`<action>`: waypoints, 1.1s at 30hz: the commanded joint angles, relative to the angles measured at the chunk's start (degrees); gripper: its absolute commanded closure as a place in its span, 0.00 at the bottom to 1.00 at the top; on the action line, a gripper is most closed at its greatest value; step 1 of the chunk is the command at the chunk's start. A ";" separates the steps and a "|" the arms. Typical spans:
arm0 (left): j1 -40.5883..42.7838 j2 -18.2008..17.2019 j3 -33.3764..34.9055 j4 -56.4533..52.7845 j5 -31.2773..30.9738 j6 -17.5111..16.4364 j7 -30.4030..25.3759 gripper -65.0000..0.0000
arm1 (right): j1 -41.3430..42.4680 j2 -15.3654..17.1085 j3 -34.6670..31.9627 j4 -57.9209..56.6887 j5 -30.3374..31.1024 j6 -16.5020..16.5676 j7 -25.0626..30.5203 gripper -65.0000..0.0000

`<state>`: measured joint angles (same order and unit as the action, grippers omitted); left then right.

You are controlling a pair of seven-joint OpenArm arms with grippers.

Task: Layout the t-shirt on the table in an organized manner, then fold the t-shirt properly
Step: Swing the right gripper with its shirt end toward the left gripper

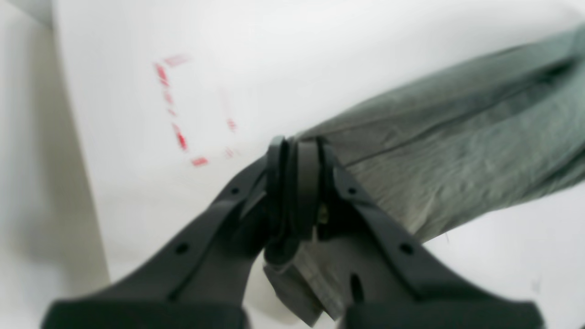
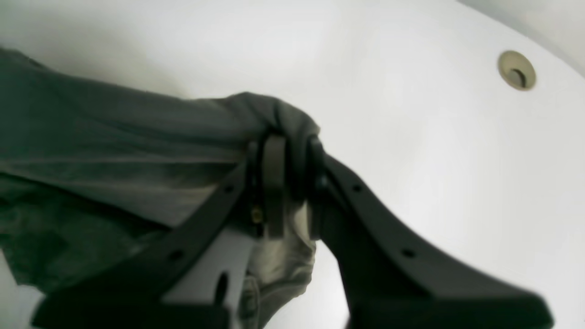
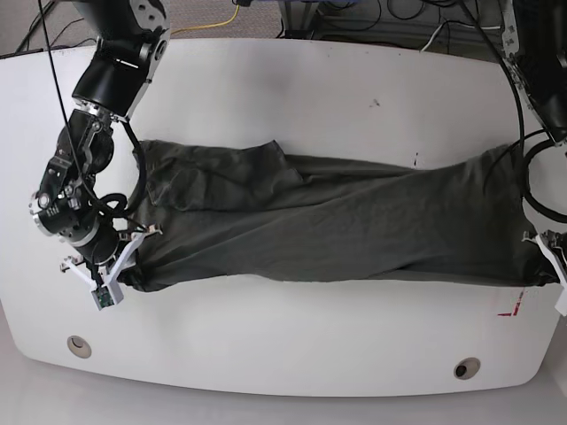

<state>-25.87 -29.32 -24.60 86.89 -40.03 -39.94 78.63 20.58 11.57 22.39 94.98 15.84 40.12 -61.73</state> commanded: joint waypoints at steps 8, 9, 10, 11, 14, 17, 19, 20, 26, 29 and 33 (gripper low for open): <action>-5.91 -1.49 5.13 -5.18 2.36 -0.06 -9.40 0.96 | 10.23 0.78 -0.19 -11.07 0.56 -0.12 2.79 0.90; -6.44 -1.49 5.48 -5.62 3.06 -0.06 -9.93 0.96 | 10.85 0.87 -0.19 -12.21 0.56 -0.12 3.58 0.90; -6.79 -1.49 5.65 -5.97 3.68 -0.06 -10.28 0.96 | 11.20 0.87 -0.19 -13.00 0.56 -0.12 4.20 0.89; -7.23 -1.49 5.65 -6.23 4.38 -0.06 -10.54 0.96 | 11.64 0.87 -0.28 -13.70 0.56 -0.12 4.72 0.89; -8.11 -1.40 5.65 -7.11 6.40 -0.06 -10.98 0.96 | 13.05 1.83 -0.28 -15.64 0.56 -0.12 5.08 0.89; -8.11 -1.49 5.57 -6.76 6.58 -0.06 -10.89 0.96 | 13.40 2.54 -0.28 -15.81 0.56 -0.12 5.08 0.90; -8.11 -1.58 5.39 -6.67 6.58 -0.06 -10.89 0.96 | 13.58 2.80 -0.28 -15.64 0.65 -0.12 4.99 0.90; -8.11 -1.67 5.22 -6.32 6.58 -0.06 -10.81 0.96 | 13.66 2.80 -0.28 -15.55 0.74 -0.12 4.99 0.90; -8.02 -2.81 4.60 -1.84 6.49 -0.06 -10.72 0.96 | 14.54 4.73 -0.28 -10.28 0.82 -0.12 4.90 0.90; -8.02 -3.25 2.67 0.18 5.35 -0.06 -9.75 0.96 | 16.04 5.00 -0.37 -8.08 0.91 -0.12 4.20 0.90; -8.37 -3.34 0.38 0.89 2.98 -0.06 -5.71 0.96 | 17.97 5.17 -0.28 -7.11 0.91 -0.12 0.77 0.89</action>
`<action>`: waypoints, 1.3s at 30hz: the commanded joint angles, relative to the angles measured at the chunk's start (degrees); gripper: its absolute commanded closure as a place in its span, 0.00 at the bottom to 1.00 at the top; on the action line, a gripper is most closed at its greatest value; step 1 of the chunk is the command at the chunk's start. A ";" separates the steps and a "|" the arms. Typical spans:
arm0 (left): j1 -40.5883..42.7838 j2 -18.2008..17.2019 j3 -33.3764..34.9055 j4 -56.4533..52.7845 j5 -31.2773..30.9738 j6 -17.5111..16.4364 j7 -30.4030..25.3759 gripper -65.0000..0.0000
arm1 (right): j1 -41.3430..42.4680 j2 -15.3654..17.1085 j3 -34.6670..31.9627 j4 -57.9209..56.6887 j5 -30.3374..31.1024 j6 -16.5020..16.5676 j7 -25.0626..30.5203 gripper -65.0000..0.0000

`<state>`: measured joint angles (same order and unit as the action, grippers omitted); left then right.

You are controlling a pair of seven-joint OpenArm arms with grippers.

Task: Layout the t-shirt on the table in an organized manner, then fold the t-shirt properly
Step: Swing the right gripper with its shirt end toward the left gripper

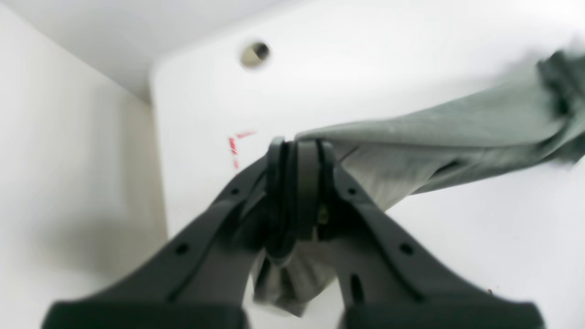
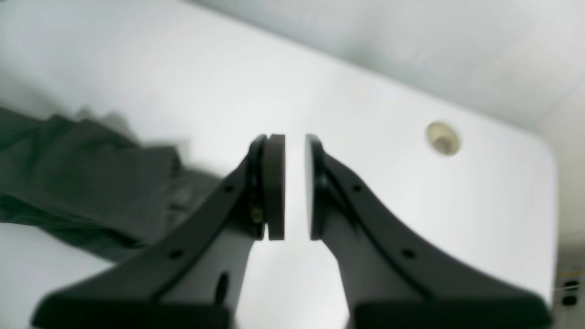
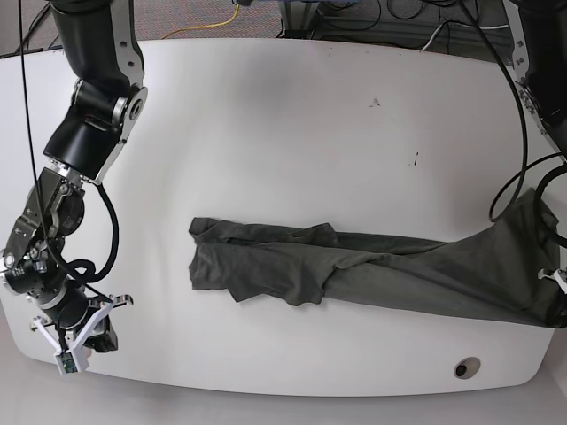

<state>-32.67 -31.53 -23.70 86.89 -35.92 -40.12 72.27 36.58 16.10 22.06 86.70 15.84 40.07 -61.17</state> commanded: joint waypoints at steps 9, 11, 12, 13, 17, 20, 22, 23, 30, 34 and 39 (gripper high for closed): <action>1.32 -2.80 -1.31 0.89 -2.10 0.12 4.43 0.96 | -4.01 -1.81 -0.04 0.91 0.65 -0.07 -0.50 0.45; 2.56 -2.80 -2.10 1.50 -2.10 0.12 4.43 0.96 | -5.24 -3.13 -0.22 -0.15 0.56 -0.07 -0.33 0.31; 3.43 -2.80 -2.63 2.03 -2.10 0.12 4.43 0.96 | -5.94 -3.66 -0.83 -1.20 0.56 -0.07 -0.06 0.25; 4.23 -2.80 -3.24 2.47 -2.10 0.12 4.43 0.96 | -6.47 -3.92 -1.71 -2.26 0.56 -0.07 0.38 0.21; 8.01 -2.80 -5.53 4.93 -2.10 0.12 4.43 0.96 | -7.52 -4.27 -8.39 -6.04 0.65 -0.07 2.92 0.18; 10.12 -2.80 -6.49 6.07 -2.10 0.12 4.43 0.96 | -7.61 -5.50 -12.53 -9.29 1.00 -0.07 5.47 0.20; 11.08 -2.80 -6.58 6.43 -2.10 0.12 4.43 0.96 | -7.35 -6.65 -13.23 -11.31 0.82 -0.07 6.27 0.20; 11.35 -2.80 -6.58 6.60 -2.10 0.12 4.43 0.96 | -7.26 -6.91 -13.23 -11.93 0.74 -0.07 6.44 0.20; 14.86 -2.80 -9.75 7.13 -2.10 0.12 4.43 0.96 | -4.36 -9.28 -13.32 -23.79 1.00 -0.07 10.13 0.20; 16.18 -2.71 -10.54 7.13 -2.10 0.12 4.43 0.96 | -3.04 -10.43 -13.32 -27.40 1.09 -0.07 10.75 0.20; 16.27 -2.80 -10.63 7.13 -2.10 0.12 4.43 0.96 | -3.21 -12.27 -13.32 -28.72 1.09 -0.07 10.75 0.20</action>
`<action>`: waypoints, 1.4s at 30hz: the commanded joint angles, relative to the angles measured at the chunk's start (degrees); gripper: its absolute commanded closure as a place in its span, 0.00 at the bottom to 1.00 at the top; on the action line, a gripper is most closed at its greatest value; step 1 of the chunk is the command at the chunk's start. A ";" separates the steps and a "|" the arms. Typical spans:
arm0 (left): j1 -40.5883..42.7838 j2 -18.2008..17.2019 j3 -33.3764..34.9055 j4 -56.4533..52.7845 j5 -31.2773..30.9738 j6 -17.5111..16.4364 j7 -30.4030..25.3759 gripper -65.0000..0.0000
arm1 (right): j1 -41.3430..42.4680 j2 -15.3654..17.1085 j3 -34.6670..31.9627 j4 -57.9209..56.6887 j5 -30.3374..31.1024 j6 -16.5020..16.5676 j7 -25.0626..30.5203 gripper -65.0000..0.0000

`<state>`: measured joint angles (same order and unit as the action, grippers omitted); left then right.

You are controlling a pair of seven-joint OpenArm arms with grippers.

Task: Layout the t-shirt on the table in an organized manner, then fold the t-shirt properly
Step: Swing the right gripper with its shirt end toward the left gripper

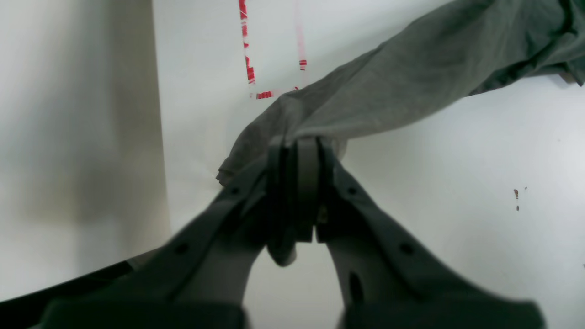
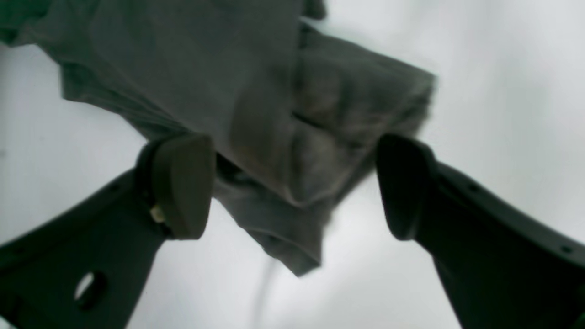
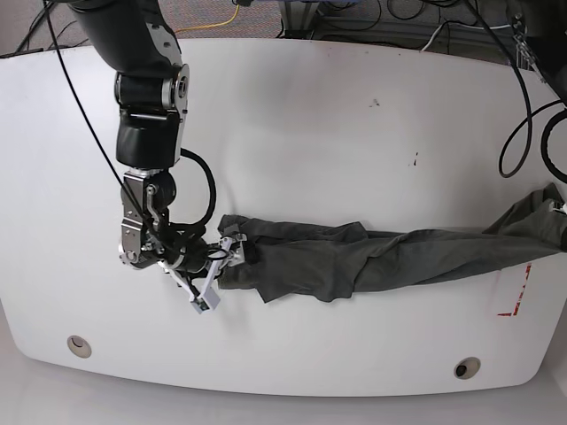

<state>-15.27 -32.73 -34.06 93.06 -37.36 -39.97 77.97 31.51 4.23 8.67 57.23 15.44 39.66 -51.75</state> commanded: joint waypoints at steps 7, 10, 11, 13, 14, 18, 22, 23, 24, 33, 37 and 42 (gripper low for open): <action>0.10 -1.60 -0.35 0.97 -0.57 -0.03 -1.27 0.96 | 1.06 -2.69 0.08 0.66 1.48 0.34 1.15 0.20; 0.37 -1.60 -0.35 0.97 -0.57 -0.03 -1.27 0.96 | 0.80 -2.95 0.08 0.66 1.48 0.34 1.15 0.20; 0.45 -1.51 -0.35 0.97 -0.57 -0.03 -1.27 0.96 | 0.71 -3.31 0.08 0.57 1.48 0.34 1.15 0.20; 0.45 -1.51 -0.35 0.97 -0.57 -0.03 -1.27 0.96 | 0.63 -3.39 0.08 -0.13 1.48 0.34 1.24 0.20; 0.45 -1.51 -0.35 0.97 -0.57 -0.03 -1.27 0.96 | 0.63 -3.39 0.08 -0.57 1.48 0.34 1.24 0.20; 0.45 -1.51 -0.35 0.97 -0.57 -0.03 -1.27 0.96 | 0.63 -3.39 0.17 -2.60 1.48 0.34 1.59 0.20; 0.45 -1.51 -0.35 0.97 -0.57 -0.03 -1.27 0.96 | 0.36 -3.39 0.17 -3.03 1.48 0.34 2.56 0.20; 0.45 -1.51 -0.35 0.97 -0.57 -0.03 -1.27 0.96 | 0.10 -3.39 0.17 -3.03 1.48 0.34 2.74 0.20; 0.45 -1.51 -0.35 0.97 -0.57 -0.03 -1.27 0.96 | -0.08 -3.39 0.17 -3.03 1.48 0.34 2.74 0.21; 0.45 -1.51 -0.35 0.97 -0.57 -0.03 -1.27 0.96 | -0.17 -3.57 0.08 -2.95 3.24 0.34 2.91 0.60; 0.45 -1.51 -0.35 0.97 -0.57 -0.03 -1.27 0.96 | -0.17 -3.39 -0.01 -2.95 6.23 0.34 2.91 0.81; 0.45 -1.51 -0.35 0.97 -0.57 -0.03 -1.36 0.96 | -0.17 -3.31 -0.09 -2.95 8.07 0.34 2.65 0.94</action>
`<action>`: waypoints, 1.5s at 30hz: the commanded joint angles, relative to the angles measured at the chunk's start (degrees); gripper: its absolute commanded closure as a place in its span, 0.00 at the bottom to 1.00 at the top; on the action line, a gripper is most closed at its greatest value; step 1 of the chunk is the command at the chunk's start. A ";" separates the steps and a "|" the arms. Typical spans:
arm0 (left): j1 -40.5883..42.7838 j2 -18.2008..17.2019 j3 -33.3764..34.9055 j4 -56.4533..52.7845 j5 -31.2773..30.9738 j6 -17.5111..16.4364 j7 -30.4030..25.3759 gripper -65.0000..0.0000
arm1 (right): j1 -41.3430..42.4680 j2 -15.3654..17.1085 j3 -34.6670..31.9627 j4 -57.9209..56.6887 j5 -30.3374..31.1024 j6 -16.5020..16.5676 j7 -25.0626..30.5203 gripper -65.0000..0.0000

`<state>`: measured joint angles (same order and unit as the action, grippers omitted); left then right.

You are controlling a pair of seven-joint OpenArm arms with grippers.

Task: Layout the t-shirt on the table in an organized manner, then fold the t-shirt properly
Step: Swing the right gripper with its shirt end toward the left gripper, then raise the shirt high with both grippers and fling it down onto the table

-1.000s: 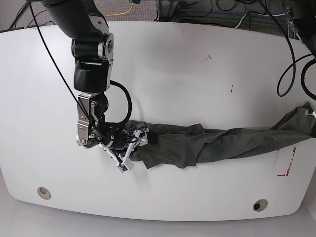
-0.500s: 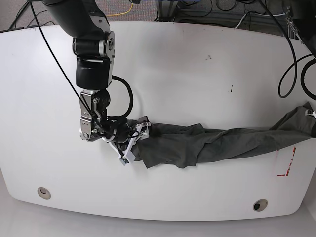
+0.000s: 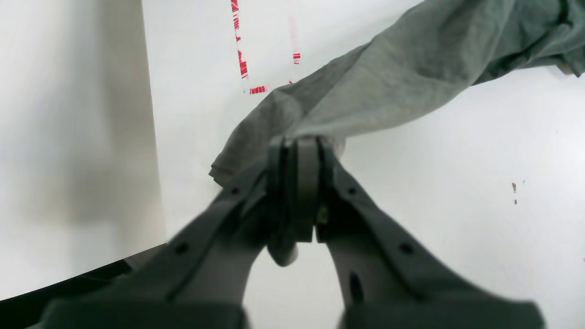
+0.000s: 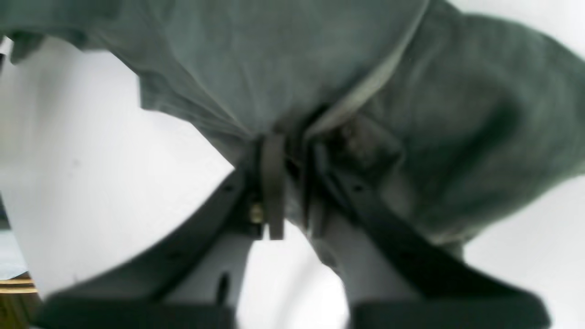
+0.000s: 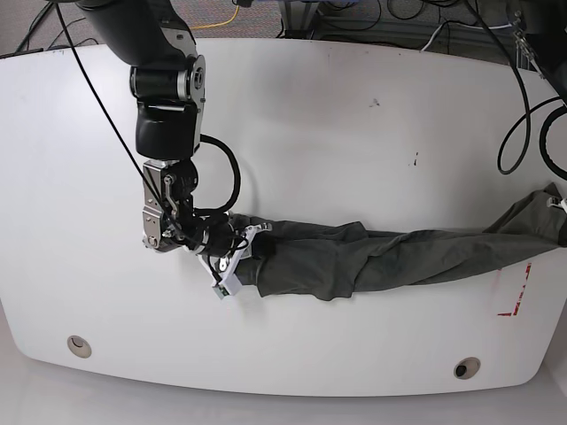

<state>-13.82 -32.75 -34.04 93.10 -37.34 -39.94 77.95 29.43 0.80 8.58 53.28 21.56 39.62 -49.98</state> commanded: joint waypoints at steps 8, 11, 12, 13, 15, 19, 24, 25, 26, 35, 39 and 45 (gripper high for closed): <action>-0.99 -1.49 -0.38 0.92 -0.59 -0.06 -1.34 0.96 | 1.47 1.18 0.34 5.93 2.75 0.38 -1.32 1.00; -1.08 -1.49 -0.38 0.92 -0.59 -0.06 -1.34 0.96 | 0.50 1.44 0.43 10.15 2.75 0.38 -3.25 1.00; -1.08 -1.49 -0.38 0.92 -0.59 -0.06 -1.34 0.96 | 0.24 1.53 0.52 11.91 2.75 0.38 -3.96 1.00; -1.25 -1.49 -0.38 0.92 -0.59 -0.06 -1.34 0.96 | -0.11 1.62 1.14 14.11 2.75 0.38 -4.75 1.00; -1.52 -1.49 -0.29 0.92 -0.59 -0.06 -1.34 0.96 | -0.46 1.62 3.33 17.45 2.75 0.38 -6.07 1.00; -3.45 -1.23 -0.29 1.63 -0.68 -0.06 -1.43 0.96 | -0.38 1.71 7.47 23.69 2.39 0.38 -9.85 1.00; -6.88 0.27 0.06 5.32 -0.59 -0.06 -1.43 0.96 | 0.15 5.22 8.34 32.31 2.39 0.38 -11.52 1.00; -7.76 0.62 0.06 6.11 -0.59 -0.06 -1.43 0.96 | 0.42 5.58 8.34 33.36 2.48 0.38 -11.78 1.00; -9.08 1.06 0.24 7.25 -0.50 -0.06 -1.43 0.96 | 1.12 6.10 8.34 34.94 2.57 0.38 -12.22 1.00; -20.07 2.03 6.66 11.12 -0.50 -0.06 -1.25 0.96 | 5.87 10.85 8.52 44.70 2.66 0.38 -15.12 1.00; -24.20 2.29 7.54 11.21 -0.50 -0.06 -1.25 0.96 | 8.24 12.87 8.52 47.60 2.66 0.38 -15.83 1.00; -31.23 4.14 7.54 11.03 -0.33 -0.06 -1.25 0.96 | 13.60 16.48 8.52 49.54 2.75 0.38 -16.62 1.00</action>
<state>-41.74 -27.97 -26.44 103.50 -37.32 -39.97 78.17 39.44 15.57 16.88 101.65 23.88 40.16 -67.83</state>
